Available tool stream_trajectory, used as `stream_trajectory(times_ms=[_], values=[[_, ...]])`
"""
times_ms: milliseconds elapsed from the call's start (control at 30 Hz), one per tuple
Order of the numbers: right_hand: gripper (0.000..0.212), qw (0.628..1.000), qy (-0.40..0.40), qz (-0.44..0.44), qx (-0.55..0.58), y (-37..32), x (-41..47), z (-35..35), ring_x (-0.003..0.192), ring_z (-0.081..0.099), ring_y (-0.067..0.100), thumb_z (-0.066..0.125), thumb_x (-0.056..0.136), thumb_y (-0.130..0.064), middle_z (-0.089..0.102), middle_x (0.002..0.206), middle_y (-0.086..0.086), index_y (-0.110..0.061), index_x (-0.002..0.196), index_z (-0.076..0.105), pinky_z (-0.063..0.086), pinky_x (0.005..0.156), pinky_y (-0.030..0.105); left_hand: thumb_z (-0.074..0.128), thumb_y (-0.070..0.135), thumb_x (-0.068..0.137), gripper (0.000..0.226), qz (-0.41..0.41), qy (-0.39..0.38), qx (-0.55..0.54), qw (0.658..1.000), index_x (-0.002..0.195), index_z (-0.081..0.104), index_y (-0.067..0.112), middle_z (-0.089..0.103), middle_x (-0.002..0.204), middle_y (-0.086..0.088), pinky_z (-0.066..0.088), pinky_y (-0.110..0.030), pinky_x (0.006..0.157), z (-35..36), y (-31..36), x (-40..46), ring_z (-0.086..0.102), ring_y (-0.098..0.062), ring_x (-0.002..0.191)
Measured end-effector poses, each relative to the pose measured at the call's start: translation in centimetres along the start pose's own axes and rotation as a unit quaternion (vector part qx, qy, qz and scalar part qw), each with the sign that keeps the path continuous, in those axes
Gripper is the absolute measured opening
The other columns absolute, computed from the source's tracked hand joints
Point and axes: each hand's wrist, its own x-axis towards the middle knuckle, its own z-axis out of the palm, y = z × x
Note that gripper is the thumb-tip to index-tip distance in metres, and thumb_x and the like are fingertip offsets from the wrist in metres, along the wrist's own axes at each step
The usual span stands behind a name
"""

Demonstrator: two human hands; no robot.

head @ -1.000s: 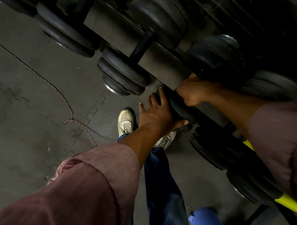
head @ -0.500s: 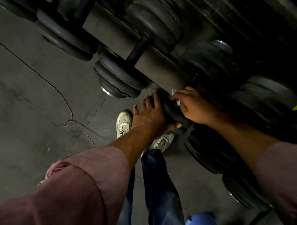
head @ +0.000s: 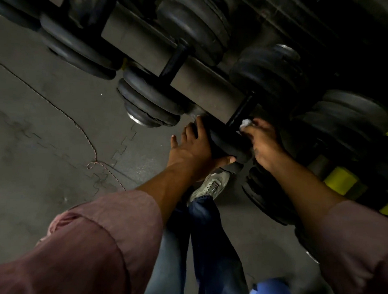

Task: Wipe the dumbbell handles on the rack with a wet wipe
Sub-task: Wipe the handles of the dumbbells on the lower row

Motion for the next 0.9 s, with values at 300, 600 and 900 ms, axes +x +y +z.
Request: stream_trajectory(times_ms=[300, 600, 900], values=[[0.039, 0.984, -0.009, 0.037, 0.175, -2.0, 0.9, 0.9, 0.106, 0.066, 0.017, 0.049, 0.093, 0.007, 0.066, 0.118, 0.007, -0.009, 0.127, 0.058, 0.054, 0.077, 0.020, 0.058, 0.090, 0.070, 0.138, 0.006, 0.006, 0.000, 1.000, 0.160, -0.015, 0.015, 0.006, 0.168, -0.018, 0.010, -0.065, 0.122, 0.5, -0.4, 0.3, 0.007, -0.034, 0.156], [0.021, 0.992, -0.003, 0.028, -0.125, 0.5, -1.5, 0.9, 0.101, 0.068, 0.022, 0.062, 0.083, -0.041, 0.073, 0.104, 0.001, -0.026, 0.094, 0.072, 0.055, 0.094, 0.046, 0.058, 0.088, 0.071, 0.137, 0.003, -0.005, -0.002, 1.000, 0.160, -0.016, 0.015, 0.006, 0.168, -0.019, 0.010, -0.064, 0.123, 0.5, -0.4, 0.5, 0.009, -0.036, 0.155], [0.031, 0.960, 0.157, -0.106, -0.207, 2.2, -3.4, 2.9, 0.104, 0.059, 0.015, 0.056, 0.099, -0.028, 0.064, 0.120, 0.004, -0.013, 0.125, 0.062, 0.041, 0.076, 0.023, 0.061, 0.089, 0.069, 0.141, 0.004, 0.003, -0.019, 1.000, 0.160, -0.016, 0.014, 0.011, 0.167, -0.018, 0.010, -0.063, 0.123, 0.5, -0.5, 0.5, 0.012, -0.036, 0.154]])
